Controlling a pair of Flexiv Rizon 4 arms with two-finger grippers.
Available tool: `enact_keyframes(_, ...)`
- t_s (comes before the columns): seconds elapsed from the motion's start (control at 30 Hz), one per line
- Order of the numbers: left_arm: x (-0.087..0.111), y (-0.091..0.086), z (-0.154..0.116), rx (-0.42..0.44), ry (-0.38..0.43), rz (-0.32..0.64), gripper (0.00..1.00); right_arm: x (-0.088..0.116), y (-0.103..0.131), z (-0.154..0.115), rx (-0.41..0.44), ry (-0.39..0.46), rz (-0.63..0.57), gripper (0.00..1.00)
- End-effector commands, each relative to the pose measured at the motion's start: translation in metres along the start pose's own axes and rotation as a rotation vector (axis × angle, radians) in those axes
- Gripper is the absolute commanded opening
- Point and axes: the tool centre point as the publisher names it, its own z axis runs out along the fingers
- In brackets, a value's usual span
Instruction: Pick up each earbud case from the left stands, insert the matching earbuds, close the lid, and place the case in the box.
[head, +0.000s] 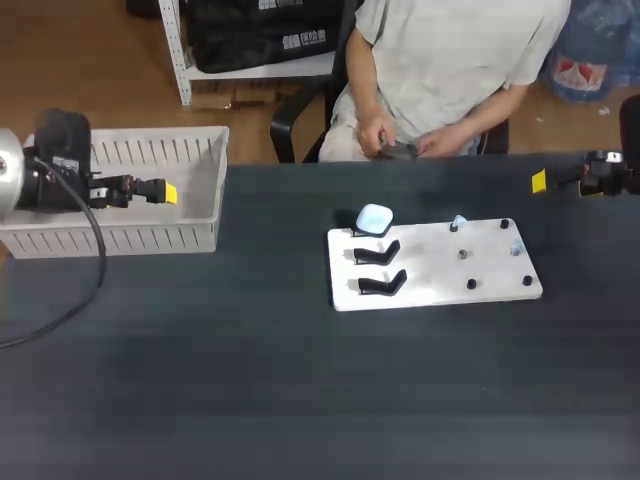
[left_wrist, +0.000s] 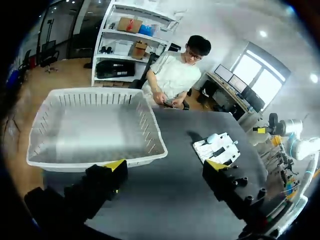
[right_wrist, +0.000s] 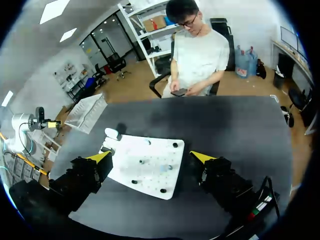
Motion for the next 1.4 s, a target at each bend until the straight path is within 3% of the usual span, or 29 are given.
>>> enact_keyframes(0.03, -0.004, -0.006, 0.007, 0.058, -0.006, 0.076, 1.0, 0.0, -0.001, 0.0, -0.002, 0.0, -0.001, 1.0)
enact_keyframes(0.4, -0.015, -0.05, 0.033, 0.224, 0.009, 0.478, 1.0, 0.0, -0.001, 0.0, -0.002, 0.0, -0.001, 1.0)
enact_keyframes(0.73, -0.024, -0.085, 0.072, 0.359, 0.017, 0.678, 1.0, 0.0, -0.001, 0.0, -0.002, 0.0, -0.001, 1.0)
enact_keyframes(1.1, -0.02, -0.114, 0.119, 0.482, 0.067, 0.784, 1.0, 0.0, -0.001, 0.0, -0.002, 0.0, -0.001, 1.0)
enact_keyframes(1.4, -0.009, -0.129, 0.154, 0.548, 0.073, 0.813, 1.0, 0.0, -0.001, 0.0, -0.002, 0.0, -0.001, 1.0)
